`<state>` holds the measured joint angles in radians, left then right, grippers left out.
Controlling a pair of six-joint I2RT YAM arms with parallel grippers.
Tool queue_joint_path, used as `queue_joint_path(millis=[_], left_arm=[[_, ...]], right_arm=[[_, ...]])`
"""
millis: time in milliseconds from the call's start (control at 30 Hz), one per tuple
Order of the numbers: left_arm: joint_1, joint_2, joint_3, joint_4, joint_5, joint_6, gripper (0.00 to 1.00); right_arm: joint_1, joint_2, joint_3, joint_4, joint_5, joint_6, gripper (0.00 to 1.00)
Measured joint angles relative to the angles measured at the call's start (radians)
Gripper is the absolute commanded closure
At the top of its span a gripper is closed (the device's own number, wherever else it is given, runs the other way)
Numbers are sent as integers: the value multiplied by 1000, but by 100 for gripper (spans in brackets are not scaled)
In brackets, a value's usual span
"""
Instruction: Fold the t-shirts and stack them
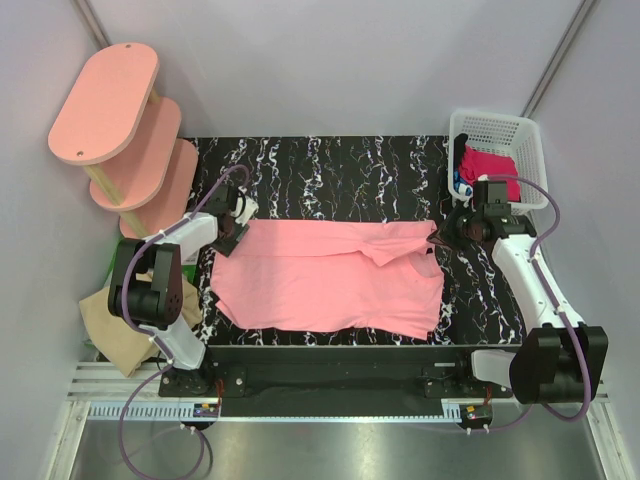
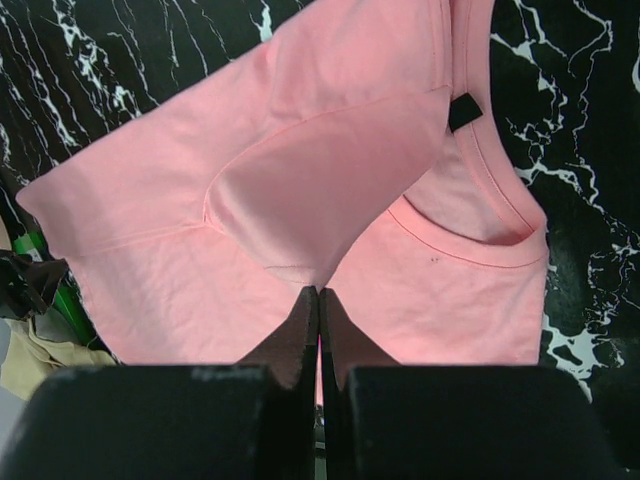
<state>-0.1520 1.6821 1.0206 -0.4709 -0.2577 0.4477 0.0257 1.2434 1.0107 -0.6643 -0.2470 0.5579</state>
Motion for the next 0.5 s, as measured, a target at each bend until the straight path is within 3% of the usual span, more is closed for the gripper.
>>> queue_joint_path(millis=[200,333,433,500], left_arm=[[0,-18,-20,-14,5,-8,29],[-19,-61,51,-93,30,-27,28],[-113,-93,152,-142,33,-46,28],[-233,-111,213,-150,30,-56,29]], right_arm=[[17,2,-27,2,0,0,100],[29,2,-33,4,0,0,100],[41,2,-41,9,0,1,100],[47,2,-47,9,1,1,100]])
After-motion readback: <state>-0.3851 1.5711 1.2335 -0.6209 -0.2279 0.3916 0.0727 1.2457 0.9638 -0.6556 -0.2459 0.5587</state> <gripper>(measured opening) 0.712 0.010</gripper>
